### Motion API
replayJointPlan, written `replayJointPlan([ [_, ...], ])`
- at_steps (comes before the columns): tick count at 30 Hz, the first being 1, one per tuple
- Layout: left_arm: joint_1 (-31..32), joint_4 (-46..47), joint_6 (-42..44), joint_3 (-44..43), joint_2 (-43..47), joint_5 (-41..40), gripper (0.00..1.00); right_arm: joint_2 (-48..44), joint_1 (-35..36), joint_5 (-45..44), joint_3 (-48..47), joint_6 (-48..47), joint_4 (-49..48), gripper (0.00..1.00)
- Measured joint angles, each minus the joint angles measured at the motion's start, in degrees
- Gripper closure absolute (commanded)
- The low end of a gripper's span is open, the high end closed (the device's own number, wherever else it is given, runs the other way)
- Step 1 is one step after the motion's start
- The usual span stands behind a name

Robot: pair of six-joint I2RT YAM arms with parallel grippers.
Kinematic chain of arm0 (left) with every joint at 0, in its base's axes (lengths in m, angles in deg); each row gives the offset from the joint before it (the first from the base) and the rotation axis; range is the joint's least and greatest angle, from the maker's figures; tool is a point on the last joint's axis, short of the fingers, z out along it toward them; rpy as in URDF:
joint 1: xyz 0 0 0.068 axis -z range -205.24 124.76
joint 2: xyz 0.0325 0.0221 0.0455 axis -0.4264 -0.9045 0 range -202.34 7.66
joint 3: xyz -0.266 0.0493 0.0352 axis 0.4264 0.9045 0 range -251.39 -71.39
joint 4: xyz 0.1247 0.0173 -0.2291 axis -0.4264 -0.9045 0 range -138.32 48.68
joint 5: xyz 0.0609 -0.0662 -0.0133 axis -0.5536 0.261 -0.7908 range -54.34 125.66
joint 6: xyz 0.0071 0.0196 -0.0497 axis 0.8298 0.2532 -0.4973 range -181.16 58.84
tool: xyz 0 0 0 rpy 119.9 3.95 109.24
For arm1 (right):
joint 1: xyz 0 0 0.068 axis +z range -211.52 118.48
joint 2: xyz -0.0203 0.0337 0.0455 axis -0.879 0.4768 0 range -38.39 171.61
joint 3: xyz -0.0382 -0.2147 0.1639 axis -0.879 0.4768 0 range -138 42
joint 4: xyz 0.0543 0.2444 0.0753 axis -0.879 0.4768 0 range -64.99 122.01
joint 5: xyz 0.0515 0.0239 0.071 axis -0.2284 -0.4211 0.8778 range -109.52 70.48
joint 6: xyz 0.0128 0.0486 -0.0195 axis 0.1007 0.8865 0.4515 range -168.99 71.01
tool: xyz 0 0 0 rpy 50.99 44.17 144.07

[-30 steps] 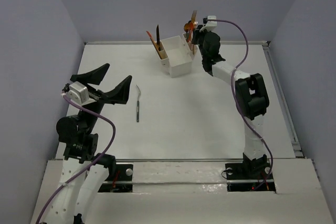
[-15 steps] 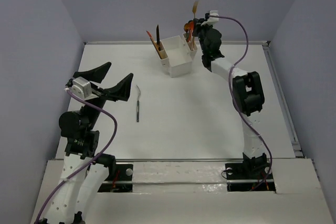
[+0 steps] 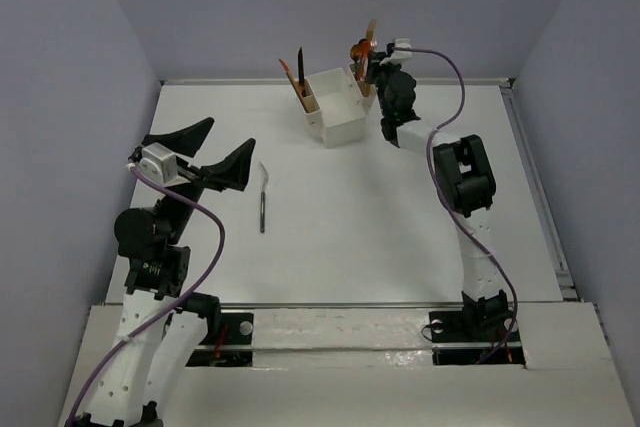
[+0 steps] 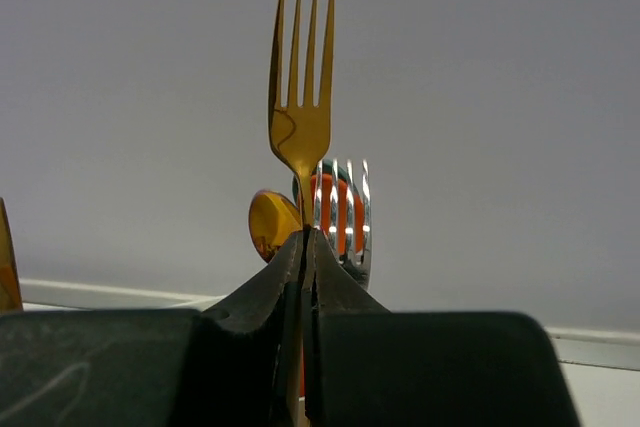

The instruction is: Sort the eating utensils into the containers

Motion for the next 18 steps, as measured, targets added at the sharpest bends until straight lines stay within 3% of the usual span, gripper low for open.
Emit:
replayJointPlan([
  [2,-0.07,0.00,0.00,0.00,-0.02,0.17,0.01,0.00,0.00,-0.02,2.05,-0.11,-1.77,0.73],
  [5,-0.46,0.00,0.00,0.00,-0.02,0.44,0.01,-0.44,0.00,0.44,5.70,-0.02,-4.17,0.58],
  [8,-0.68,0.00,0.00,0.00,0.00,0.44,0.01,-1.66,0.00,1.16,9.55,0.17,-4.37,0.51],
  [13,-0.68,0.00,0.00,0.00,0.00,0.42,0.01,-5.33,0.00,2.78,13.35,0.44,-3.43,0.46],
  [18,-0.72,0.00,-0.02,0.00,0.00,0.42,0.01,-16.70,0.42,4.83,17.79,2.03,0.17,0.41],
])
